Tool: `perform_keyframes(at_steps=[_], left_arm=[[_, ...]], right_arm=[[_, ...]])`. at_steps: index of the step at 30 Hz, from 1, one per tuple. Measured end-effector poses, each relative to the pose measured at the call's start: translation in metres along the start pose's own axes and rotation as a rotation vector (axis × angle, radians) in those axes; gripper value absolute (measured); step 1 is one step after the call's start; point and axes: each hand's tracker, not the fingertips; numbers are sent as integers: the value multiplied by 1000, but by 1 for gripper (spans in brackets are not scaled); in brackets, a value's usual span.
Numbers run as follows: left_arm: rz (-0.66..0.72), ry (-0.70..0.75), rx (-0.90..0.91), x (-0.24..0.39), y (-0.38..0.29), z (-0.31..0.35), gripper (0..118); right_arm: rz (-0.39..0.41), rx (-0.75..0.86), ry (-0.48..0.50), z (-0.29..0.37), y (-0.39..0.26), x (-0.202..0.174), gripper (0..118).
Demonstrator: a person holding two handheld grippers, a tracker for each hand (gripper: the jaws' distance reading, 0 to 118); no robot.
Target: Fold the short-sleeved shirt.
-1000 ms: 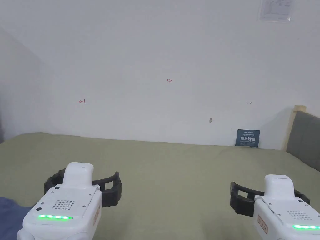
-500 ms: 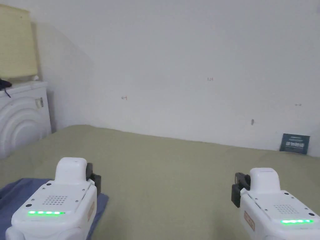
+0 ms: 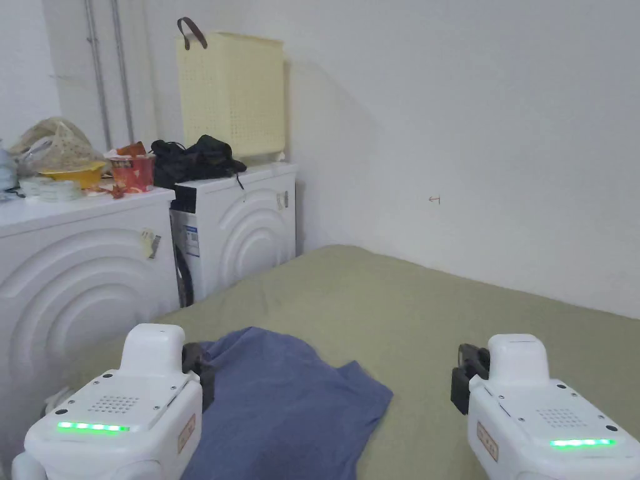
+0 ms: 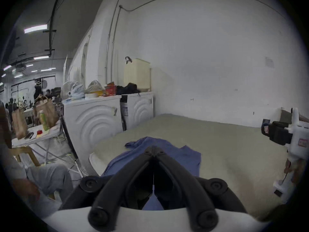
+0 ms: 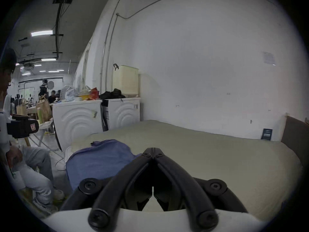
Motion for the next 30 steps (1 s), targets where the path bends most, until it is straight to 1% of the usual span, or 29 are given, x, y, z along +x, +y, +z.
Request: perform_keyframes(at_steps=[4,6,9,11,12,13,15,16,17,18,20,22,25,26,27,28,29,30], left_arm=[[-10,-21,-51,2,18,-45,0],[-10,-84,-114,13,33,-81,0],[-100,-168,-217,38,55,-145,0],[-182,-233,-321,56,66,-193,0],[-194,-277,-396,66,70,-219,0],[-191,-345,-476,74,73,-243,0],[-136,-456,-688,91,68,-294,0],[-128,-483,-757,99,62,-313,0],[-180,-483,-842,113,53,-327,0],[-257,-477,-901,124,43,-343,0],[-369,-469,-997,143,19,-366,0],[-334,-469,-1110,149,-8,-389,0],[-242,-446,-1162,148,-45,-410,0],[-210,-412,-1152,147,-57,-416,4],[-196,-395,-1129,147,-63,-420,21],[-178,-393,-1125,146,-71,-422,76],[-146,-403,-1150,142,-79,-424,111],[-119,-410,-1160,142,-85,-426,118]], right_arm=[[-7,0,13,-18,2,6,0],[-3,14,25,-25,2,12,0],[9,21,22,-45,1,19,0],[14,16,10,-57,-1,27,0],[8,13,3,-65,-2,31,0],[-4,12,-1,-72,-4,36,0],[-29,15,-10,-83,-8,48,0],[-37,22,-8,-87,-11,53,0],[-41,34,-2,-92,-15,57,0],[-40,47,-4,-92,-19,62,0],[-29,52,-10,-100,-25,70,0],[-31,39,-16,-105,-32,77,0],[-54,35,-11,-110,-43,86,0],[-58,29,19,-113,-48,88,0],[-59,22,61,-116,-51,89,0],[-44,16,57,-117,-55,88,0],[-16,-4,57,-119,-58,86,0],[12,-23,64,-122,-61,83,0]])
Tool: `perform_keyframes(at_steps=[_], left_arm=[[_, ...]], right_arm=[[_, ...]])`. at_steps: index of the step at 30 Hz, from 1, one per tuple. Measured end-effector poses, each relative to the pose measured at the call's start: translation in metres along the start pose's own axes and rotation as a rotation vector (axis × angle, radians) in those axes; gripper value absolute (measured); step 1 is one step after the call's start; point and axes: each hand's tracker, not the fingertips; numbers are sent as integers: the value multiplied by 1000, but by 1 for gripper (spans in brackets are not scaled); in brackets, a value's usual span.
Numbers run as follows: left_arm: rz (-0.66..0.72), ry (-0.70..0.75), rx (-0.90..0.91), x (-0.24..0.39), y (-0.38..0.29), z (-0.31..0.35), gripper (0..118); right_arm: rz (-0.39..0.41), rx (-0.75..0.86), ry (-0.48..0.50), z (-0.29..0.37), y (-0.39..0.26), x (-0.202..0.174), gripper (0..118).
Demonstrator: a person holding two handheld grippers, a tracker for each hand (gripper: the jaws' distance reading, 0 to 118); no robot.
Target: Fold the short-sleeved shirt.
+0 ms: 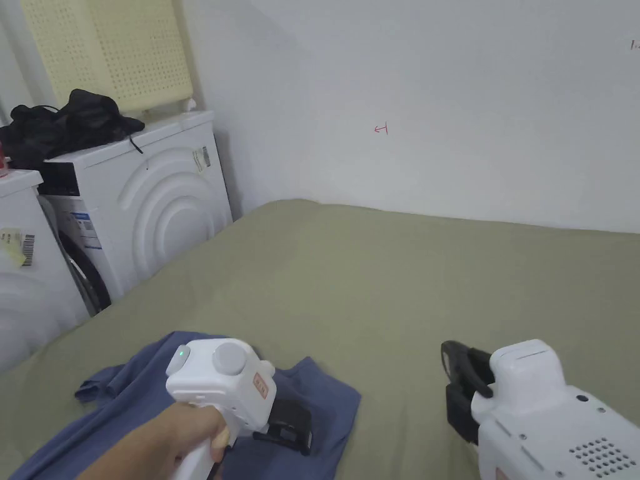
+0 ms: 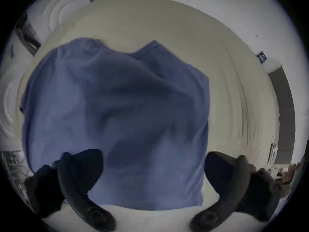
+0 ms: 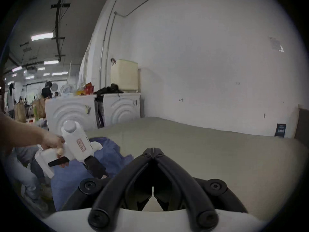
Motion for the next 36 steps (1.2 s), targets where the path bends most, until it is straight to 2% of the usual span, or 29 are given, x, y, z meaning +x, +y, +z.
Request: perform_keyframes(at_steps=[1,3,6,8,9,10,11,15,19,22,25,28,30,34,36], left_arm=[[8,-30,4,0,0,-4,118],[-11,6,-27,-1,-3,-18,117],[-135,68,-21,4,-12,-22,111],[-126,147,5,8,-10,-15,84],[-131,120,8,9,-9,-7,63],[-148,95,11,11,-6,1,8],[-183,121,13,14,-4,10,0],[-144,93,118,21,0,46,0],[-90,-42,236,38,6,91,0],[-201,-102,280,80,10,122,0],[-293,-172,327,147,7,150,0],[-442,-247,333,229,5,164,0],[-507,-292,328,285,2,165,0],[-689,-326,319,402,-19,155,0],[-748,-412,284,455,-39,148,0]], right_arm=[[2,-2,10,0,-3,-1,0],[-4,-15,27,2,-8,-3,0],[6,-38,25,5,-14,-4,0],[16,-52,14,9,-18,-1,0],[18,-62,7,12,-19,2,0],[18,-72,-9,16,-20,6,0],[17,-76,-22,20,-20,10,0],[27,-81,-94,47,-18,35,0],[25,-92,-186,82,-8,69,0],[38,-84,-268,114,1,92,0],[38,-80,-356,150,11,114,0],[-15,-112,-502,193,21,136,0],[-48,-94,-559,225,26,148,0],[-13,-89,-714,292,32,166,0],[-25,-83,-798,327,31,169,0]])
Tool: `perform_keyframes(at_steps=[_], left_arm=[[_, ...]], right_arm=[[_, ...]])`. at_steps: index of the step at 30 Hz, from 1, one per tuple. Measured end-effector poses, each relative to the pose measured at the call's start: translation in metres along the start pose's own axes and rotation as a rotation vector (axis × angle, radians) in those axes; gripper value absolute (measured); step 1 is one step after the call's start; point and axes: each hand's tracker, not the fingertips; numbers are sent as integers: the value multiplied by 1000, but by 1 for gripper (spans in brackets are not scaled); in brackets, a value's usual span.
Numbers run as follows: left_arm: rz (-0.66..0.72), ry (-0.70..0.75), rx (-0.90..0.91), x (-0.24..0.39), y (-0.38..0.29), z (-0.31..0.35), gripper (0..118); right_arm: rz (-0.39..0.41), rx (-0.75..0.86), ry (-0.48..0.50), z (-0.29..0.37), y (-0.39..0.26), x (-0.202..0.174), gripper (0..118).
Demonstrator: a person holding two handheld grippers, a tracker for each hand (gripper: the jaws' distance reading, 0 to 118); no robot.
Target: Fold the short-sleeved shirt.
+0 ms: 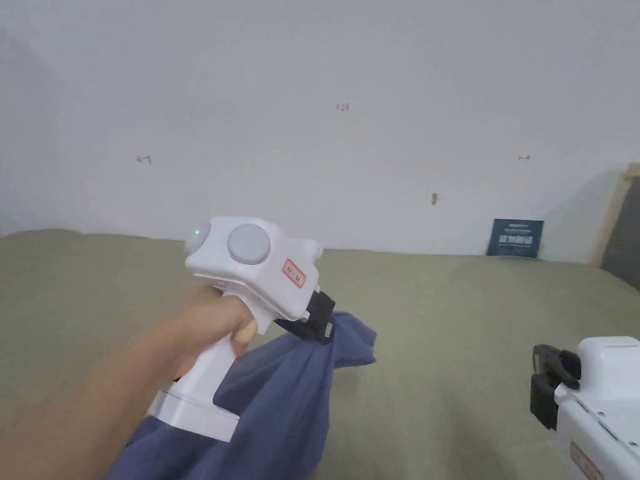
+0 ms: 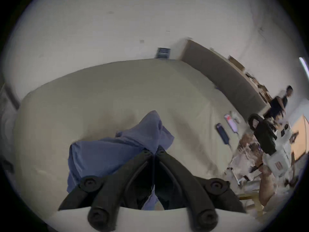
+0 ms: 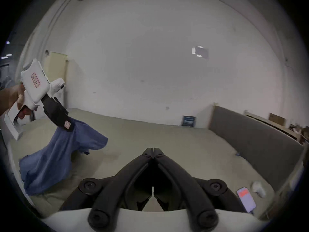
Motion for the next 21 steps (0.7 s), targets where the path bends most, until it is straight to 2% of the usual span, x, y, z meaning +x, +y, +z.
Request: perform_keyframes(at_steps=[2,6,9,12,13,14,15,16,17,19,21], left_arm=[[-30,-100,-18,41,9,-29,0],[-114,-244,-87,116,-1,-83,0],[-130,-337,-181,134,-22,-132,0],[-96,-338,-244,136,-57,-172,0],[-79,-346,-243,132,-67,-182,5],[-61,-351,-249,128,-76,-191,19],[-35,-341,-245,123,-86,-201,52],[-14,-330,-256,117,-92,-206,101],[13,-295,-287,110,-98,-210,101],[71,-255,-272,94,-102,-198,112],[121,-263,-176,69,-94,-162,99]], right_arm=[[-32,-16,-54,19,-7,28,0],[-22,-71,-139,41,-25,64,0],[-37,-91,-164,50,-35,75,0],[-51,-104,-166,52,-42,79,0],[-50,-108,-167,54,-44,77,0],[-50,-109,-166,54,-45,76,0],[-51,-114,-160,55,-46,74,0],[-53,-120,-151,49,-45,74,0],[-56,-120,-137,49,-45,71,0],[-55,-106,-107,51,-42,63,0],[-48,-91,-75,45,-36,58,1]])
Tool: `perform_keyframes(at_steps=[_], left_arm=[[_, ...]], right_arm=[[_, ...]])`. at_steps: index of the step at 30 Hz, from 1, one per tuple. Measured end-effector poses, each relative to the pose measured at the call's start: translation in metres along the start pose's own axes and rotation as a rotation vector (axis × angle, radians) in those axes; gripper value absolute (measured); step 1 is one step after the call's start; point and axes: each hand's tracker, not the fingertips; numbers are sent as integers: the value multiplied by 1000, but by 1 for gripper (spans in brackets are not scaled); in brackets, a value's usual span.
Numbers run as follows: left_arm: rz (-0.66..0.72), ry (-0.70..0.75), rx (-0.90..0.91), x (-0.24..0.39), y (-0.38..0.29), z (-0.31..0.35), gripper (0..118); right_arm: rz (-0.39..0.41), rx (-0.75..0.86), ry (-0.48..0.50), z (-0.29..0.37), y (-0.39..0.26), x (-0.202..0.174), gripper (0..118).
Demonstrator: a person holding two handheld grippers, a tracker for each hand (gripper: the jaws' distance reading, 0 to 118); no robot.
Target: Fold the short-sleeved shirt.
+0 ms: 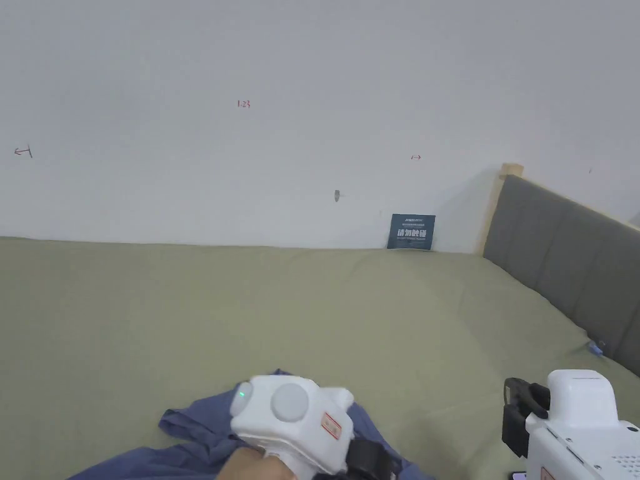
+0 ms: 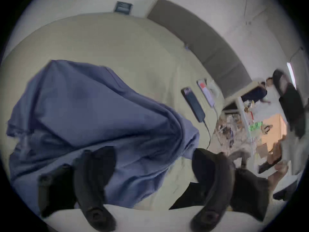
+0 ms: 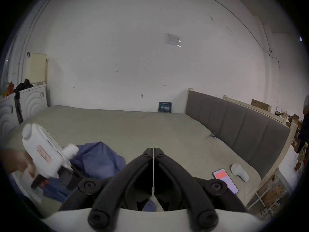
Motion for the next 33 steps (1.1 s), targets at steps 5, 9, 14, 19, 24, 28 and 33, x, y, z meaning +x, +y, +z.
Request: perform_keyframes(at_steps=[5,9,14,19,24,28,33], left_arm=[[-129,275,366,-5,-23,143,84],[-122,570,746,-1,-88,238,2],[-29,754,996,0,-181,296,2],[99,844,968,-17,-238,307,2],[157,836,803,-55,-233,304,2],[226,729,593,-87,-194,311,2],[364,525,311,-149,-142,301,2]], right_arm=[[-21,25,58,-1,20,-19,2],[-34,48,83,0,26,-36,2],[-59,39,113,2,18,-56,2],[-50,12,129,2,2,-72,2],[-30,-16,143,-3,-2,-78,2],[-25,-22,137,-9,0,-77,2],[-13,-51,118,-24,-5,-75,2]])
